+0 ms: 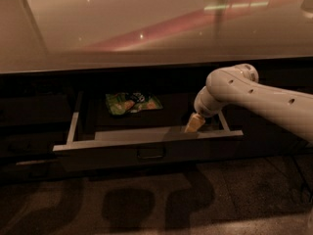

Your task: Open top drawer

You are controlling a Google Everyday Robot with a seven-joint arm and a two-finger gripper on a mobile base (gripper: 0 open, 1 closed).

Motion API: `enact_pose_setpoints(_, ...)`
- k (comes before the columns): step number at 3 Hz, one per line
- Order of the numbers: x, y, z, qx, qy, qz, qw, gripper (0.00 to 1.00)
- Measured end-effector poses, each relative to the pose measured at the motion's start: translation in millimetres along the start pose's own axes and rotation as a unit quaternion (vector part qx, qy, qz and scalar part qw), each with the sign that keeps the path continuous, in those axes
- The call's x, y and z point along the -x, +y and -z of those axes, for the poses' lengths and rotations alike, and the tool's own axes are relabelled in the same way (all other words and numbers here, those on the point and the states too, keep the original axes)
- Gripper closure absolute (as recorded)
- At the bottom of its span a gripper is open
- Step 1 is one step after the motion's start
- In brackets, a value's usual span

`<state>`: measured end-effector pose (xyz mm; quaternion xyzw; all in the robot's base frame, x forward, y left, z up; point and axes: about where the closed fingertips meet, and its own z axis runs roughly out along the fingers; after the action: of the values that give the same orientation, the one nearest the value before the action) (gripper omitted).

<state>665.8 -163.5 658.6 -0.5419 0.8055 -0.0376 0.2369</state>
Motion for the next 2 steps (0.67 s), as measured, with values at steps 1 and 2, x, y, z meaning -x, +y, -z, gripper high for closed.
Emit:
enact_pose_setpoints(1,-3,10,-3,-0.008,-0.002,-0.009,0.9999,0.00)
enact_pose_setpoints(2,-17,33,-13,0.005,0.007,-0.018,0.9998,0.00)
